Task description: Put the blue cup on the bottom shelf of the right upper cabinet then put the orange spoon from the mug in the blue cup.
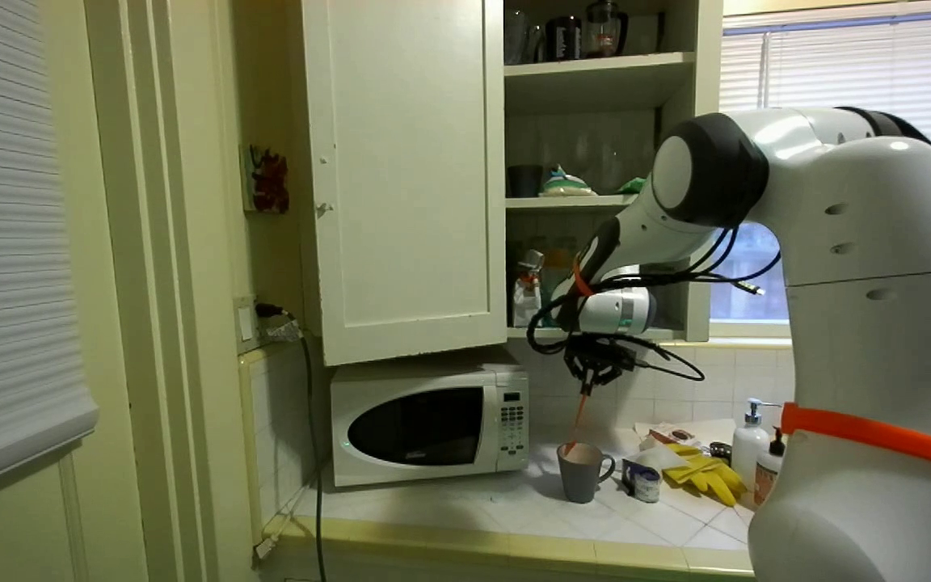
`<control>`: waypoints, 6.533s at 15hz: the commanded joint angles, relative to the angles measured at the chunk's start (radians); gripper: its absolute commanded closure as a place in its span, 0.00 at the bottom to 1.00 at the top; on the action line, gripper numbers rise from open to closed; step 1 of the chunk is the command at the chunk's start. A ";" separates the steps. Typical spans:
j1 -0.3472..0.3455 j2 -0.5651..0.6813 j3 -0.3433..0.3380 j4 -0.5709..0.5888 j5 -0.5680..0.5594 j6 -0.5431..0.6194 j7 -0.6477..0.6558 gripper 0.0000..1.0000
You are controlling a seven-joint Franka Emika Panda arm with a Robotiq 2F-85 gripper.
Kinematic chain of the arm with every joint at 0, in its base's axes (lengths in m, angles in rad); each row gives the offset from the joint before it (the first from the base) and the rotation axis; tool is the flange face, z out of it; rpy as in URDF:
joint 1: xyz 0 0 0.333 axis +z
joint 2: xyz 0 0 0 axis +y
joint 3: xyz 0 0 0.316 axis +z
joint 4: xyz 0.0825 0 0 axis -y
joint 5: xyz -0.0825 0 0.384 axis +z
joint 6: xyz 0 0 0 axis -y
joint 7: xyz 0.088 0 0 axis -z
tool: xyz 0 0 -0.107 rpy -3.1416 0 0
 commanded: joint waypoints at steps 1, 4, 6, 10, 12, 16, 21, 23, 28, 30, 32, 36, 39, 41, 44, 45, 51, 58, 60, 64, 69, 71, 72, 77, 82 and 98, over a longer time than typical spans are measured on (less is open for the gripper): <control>0.018 -0.048 -0.010 -0.021 -0.042 0.008 0.055 0.97; 0.020 -0.065 -0.007 -0.015 -0.039 -0.030 0.091 0.97; 0.019 -0.085 -0.003 -0.015 -0.034 -0.086 0.093 0.97; 0.021 -0.137 -0.007 -0.027 -0.095 -0.168 0.146 0.97; 0.022 -0.165 -0.007 -0.038 -0.163 -0.175 0.202 0.97; 0.016 -0.215 0.008 -0.052 -0.295 -0.201 0.324 0.97; 0.014 -0.273 0.044 -0.052 -0.329 -0.316 0.384 0.97; 0.011 -0.304 0.061 -0.062 -0.343 -0.333 0.419 0.97; -0.001 -0.375 0.112 -0.091 -0.438 -0.329 0.524 0.97; -0.004 -0.396 0.132 -0.093 -0.477 -0.357 0.539 0.97; -0.011 -0.416 0.152 -0.096 -0.521 -0.373 0.571 0.97; -0.024 -0.465 0.167 -0.098 -0.561 -0.346 0.590 0.97; -0.036 -0.512 0.177 -0.108 -0.579 -0.333 0.586 0.97; -0.051 -0.544 0.189 -0.120 -0.611 -0.285 0.593 0.97; -0.070 -0.574 0.202 -0.123 -0.638 -0.246 0.580 0.97; -0.076 -0.581 0.206 -0.126 -0.648 -0.234 0.571 0.97; -0.133 -0.607 0.233 -0.161 -0.755 -0.090 0.560 0.97; -0.177 -0.617 0.258 -0.157 -0.787 0.050 0.537 0.97; -0.192 -0.619 0.270 -0.149 -0.786 0.059 0.537 0.97; -0.212 -0.645 0.286 -0.147 -0.785 0.099 0.527 0.97; -0.246 -0.641 0.302 -0.133 -0.821 0.180 0.534 0.97; -0.265 -0.626 0.304 -0.124 -0.849 0.234 0.537 0.97; -0.276 -0.616 0.305 -0.117 -0.860 0.258 0.540 0.97; -0.278 -0.611 0.303 -0.123 -0.856 0.284 0.517 0.97; -0.261 -0.617 0.298 -0.135 -0.838 0.264 0.494 0.97; -0.186 -0.665 0.294 -0.145 -0.730 0.158 0.497 0.97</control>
